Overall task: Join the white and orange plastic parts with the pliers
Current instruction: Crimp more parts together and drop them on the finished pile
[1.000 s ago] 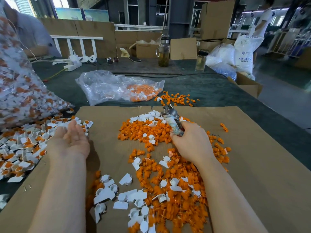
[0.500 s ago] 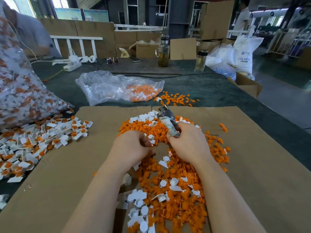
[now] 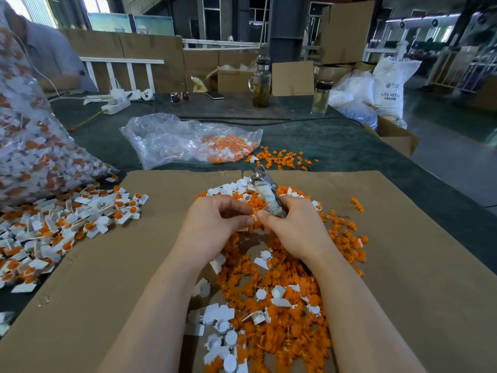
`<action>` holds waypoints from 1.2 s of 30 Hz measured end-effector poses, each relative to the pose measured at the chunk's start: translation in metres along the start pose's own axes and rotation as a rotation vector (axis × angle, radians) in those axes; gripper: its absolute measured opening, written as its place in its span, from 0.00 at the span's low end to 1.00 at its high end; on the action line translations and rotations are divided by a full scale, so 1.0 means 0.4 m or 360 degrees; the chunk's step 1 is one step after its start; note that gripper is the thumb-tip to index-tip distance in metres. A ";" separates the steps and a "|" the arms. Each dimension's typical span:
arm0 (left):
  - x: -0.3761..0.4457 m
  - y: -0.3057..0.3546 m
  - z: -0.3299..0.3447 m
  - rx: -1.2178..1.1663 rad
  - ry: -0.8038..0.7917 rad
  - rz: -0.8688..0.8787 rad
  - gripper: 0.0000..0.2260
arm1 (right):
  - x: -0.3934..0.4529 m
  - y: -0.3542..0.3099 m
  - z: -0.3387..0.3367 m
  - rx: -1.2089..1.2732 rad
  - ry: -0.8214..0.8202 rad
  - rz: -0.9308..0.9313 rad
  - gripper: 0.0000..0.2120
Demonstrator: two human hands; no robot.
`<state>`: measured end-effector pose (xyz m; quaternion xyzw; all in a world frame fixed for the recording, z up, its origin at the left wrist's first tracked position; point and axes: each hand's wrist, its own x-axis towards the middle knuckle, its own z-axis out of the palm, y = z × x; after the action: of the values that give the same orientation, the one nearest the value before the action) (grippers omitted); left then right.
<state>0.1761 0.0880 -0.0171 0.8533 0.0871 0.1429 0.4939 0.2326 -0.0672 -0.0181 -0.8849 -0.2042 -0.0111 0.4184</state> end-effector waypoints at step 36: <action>-0.010 0.002 0.059 0.0877 0.0371 0.0030 0.10 | 0.005 0.002 0.012 0.0000 0.0406 0.0034 0.09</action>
<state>0.1799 0.0670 -0.0281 0.9338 0.1710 0.2154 0.2289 0.2339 -0.0633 -0.0214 -0.8785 -0.1399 -0.1192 0.4410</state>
